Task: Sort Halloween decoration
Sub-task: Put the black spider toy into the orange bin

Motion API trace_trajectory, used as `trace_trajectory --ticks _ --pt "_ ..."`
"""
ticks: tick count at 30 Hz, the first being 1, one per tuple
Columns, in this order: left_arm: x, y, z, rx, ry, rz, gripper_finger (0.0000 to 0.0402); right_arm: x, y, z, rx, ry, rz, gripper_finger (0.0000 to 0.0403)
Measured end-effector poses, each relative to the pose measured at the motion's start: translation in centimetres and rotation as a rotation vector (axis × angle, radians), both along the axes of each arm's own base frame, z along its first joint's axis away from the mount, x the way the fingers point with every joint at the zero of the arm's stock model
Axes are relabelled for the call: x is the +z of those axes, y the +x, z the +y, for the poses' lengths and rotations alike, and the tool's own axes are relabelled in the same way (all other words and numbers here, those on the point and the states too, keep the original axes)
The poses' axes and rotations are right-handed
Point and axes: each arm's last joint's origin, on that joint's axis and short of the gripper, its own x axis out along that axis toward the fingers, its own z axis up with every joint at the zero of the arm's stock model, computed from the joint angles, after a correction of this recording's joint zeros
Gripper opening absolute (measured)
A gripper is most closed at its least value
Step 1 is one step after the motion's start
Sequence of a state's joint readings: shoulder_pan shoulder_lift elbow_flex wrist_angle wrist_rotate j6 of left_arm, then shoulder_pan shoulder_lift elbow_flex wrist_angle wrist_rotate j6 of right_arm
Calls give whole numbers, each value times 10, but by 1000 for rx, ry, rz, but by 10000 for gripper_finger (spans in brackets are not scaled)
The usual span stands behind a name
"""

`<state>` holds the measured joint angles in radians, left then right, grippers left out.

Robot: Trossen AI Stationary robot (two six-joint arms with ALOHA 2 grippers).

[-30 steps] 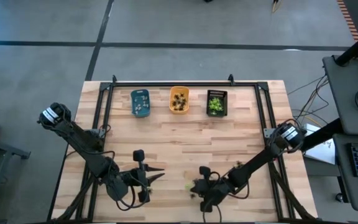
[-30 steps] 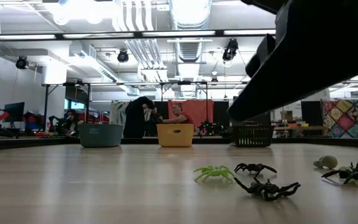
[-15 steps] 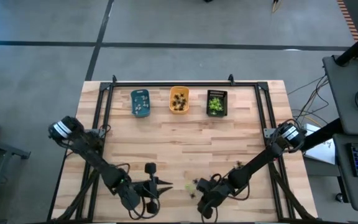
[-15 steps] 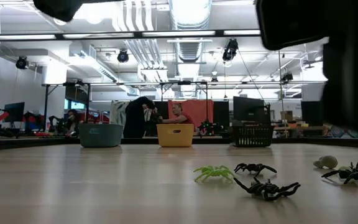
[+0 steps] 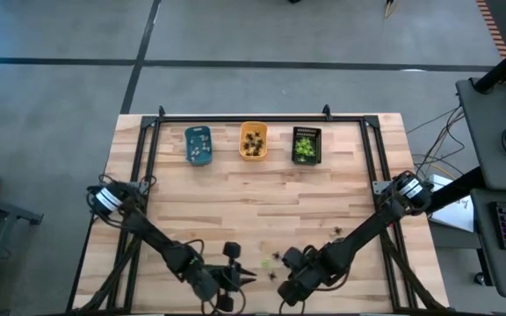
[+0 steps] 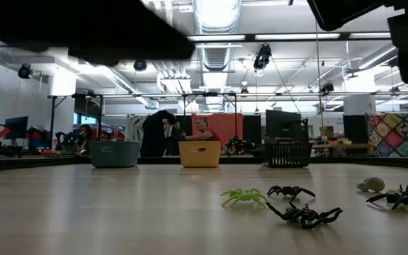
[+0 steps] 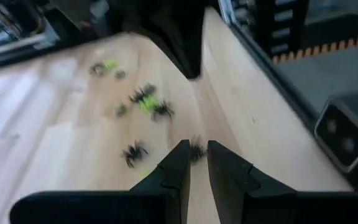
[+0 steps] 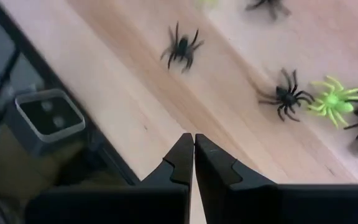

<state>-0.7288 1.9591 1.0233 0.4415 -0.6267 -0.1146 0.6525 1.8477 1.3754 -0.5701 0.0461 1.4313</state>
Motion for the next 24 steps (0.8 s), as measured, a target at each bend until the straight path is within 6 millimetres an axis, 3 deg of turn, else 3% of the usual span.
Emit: trace_trajectory --ticks 7,18,24 --pt "-20 12 2 -11 9 39 39 -5 2 4 -169 30 -5 9" --pt "-35 42 -6 -43 14 31 39 -3 2 10 -269 8 -94 9" --pt "-39 48 3 -18 26 45 39 -8 -2 16 -291 -8 -116 13"
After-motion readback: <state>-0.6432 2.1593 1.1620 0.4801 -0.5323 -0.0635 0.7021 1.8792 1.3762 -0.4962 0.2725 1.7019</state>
